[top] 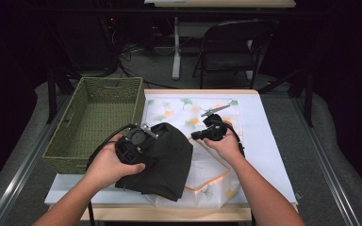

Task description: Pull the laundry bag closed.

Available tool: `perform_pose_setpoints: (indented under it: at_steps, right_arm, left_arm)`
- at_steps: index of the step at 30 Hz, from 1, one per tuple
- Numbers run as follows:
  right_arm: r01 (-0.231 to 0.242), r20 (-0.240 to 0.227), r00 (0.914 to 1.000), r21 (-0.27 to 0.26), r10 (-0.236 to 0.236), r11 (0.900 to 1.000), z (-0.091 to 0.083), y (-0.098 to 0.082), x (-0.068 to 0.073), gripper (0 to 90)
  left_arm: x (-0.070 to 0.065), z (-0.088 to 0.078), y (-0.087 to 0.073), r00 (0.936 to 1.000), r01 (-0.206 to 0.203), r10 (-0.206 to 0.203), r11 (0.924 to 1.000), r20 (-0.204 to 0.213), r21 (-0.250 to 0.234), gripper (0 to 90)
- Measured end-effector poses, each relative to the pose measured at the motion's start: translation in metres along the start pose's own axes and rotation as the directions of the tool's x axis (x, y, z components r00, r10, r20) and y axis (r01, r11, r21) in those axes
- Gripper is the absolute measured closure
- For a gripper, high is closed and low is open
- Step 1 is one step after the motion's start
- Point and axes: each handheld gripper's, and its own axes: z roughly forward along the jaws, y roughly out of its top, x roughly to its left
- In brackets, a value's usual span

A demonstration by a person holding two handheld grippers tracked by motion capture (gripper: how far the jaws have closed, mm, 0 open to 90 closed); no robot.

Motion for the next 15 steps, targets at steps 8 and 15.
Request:
perform_pose_setpoints:
  at_steps: [8,15]
  right_arm:
    - [-0.007,-0.013,0.9999,-0.011,0.007,1.0,-0.001,0.001,0.002,89.4]
    - [0.001,-0.023,0.9997,-0.023,-0.001,1.0,-0.005,0.001,0.004,89.4]
  left_arm:
    - [-0.015,0.011,0.001,0.9984,-0.038,0.037,0.9992,0.042,0.011,57.8]
    - [-0.022,0.028,0.004,0.9958,-0.046,0.044,0.9987,0.08,0.023,57.8]
